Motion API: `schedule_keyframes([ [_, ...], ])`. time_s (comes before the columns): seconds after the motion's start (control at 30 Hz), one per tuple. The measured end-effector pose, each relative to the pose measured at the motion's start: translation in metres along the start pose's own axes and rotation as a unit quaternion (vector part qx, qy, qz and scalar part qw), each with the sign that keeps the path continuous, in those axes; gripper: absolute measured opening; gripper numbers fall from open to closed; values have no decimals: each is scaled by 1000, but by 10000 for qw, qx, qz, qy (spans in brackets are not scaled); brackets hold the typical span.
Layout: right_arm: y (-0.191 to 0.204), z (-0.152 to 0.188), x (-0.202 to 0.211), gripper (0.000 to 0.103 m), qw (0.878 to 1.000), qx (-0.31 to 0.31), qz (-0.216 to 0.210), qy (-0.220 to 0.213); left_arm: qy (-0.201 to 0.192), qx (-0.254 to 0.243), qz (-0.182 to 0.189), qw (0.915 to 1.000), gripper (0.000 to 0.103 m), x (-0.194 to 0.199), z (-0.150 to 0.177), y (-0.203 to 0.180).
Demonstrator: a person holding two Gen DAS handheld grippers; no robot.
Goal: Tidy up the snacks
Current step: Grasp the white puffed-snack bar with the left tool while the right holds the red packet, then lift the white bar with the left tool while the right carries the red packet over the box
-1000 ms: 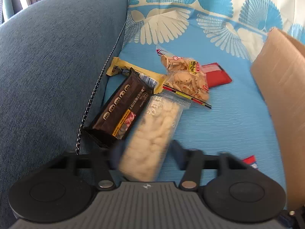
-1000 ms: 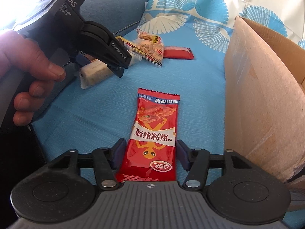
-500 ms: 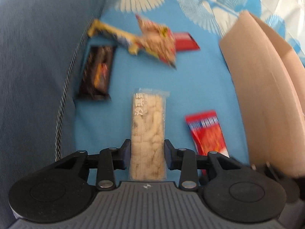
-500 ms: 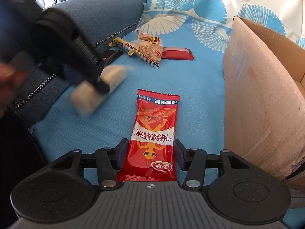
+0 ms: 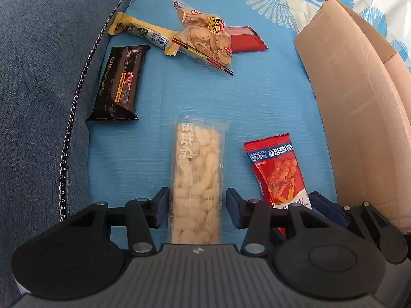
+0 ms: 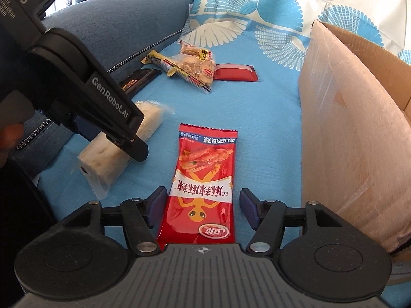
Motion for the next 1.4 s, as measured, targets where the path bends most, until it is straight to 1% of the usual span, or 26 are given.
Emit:
schedule_keyframes([
  [0.13, 0, -1, -2, 65, 10000, 22, 8, -8, -8, -8, -5, 10000, 51, -2, -4, 0],
  [0.23, 0, -2, -4, 65, 10000, 48, 0, -23, -30, -50, -53, 10000, 49, -2, -5, -1],
  [0.27, 0, -2, -4, 63, 10000, 58, -6, -36, -45, -62, -76, 9999, 45, -2, -6, -1],
  [0.3, 0, -2, -3, 57, 10000, 73, -31, -56, -58, -62, -86, 9999, 42, -2, -6, -1],
  [0.33, 1, -3, -3, 52, 9999, 103, -36, -76, -76, -56, -73, 9999, 42, -2, -5, 0],
  [0.5, -1, -3, 3, 49, 9998, 117, -67, -117, -220, 41, 17, 9997, 40, 4, -5, 3],
  [0.6, 0, -8, 14, 48, 9995, 125, -20, -281, -492, 140, 168, 9985, 40, 14, -3, 7],
  [0.7, 2, -16, 31, 48, 9986, 141, 10, -511, -979, 150, 380, 9944, 40, 31, 0, 10],
  [0.8, 4, -26, 51, 48, 9970, 190, 82, -739, -1525, 116, 609, 9864, 40, 49, 5, 10],
  [0.83, 5, -30, 59, 48, 9964, 211, 103, -815, -1620, 112, 656, 9845, 40, 51, 6, 11],
  [0.97, 5, -46, 96, 48, 9921, 245, 219, -1213, -1670, 135, 622, 9839, 40, 52, 5, 8],
  [1.13, -5, -61, 146, 48, 9828, 443, 481, -1726, -1836, 24, 806, 9797, 40, 55, 9, 5],
  [1.27, -31, -74, 183, 48, 9753, 355, 817, -2020, -1729, -169, 681, 9824, 40, 49, 13, 1],
  [1.4, -67, -83, 216, 48, 9652, 250, 1220, -2301, -1747, -405, 661, 9816, 40, 48, 15, 1],
])
Point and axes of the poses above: each gripper's, at about its wrist camera, not at the fingertips, and x roughly against the way its jaws point, y to its left, z to its underside, the point moved 2 cm from there along -x, roughly the way its jaws point, and after that the axes turned 5 degrees about -y, right-handed, at the moved point
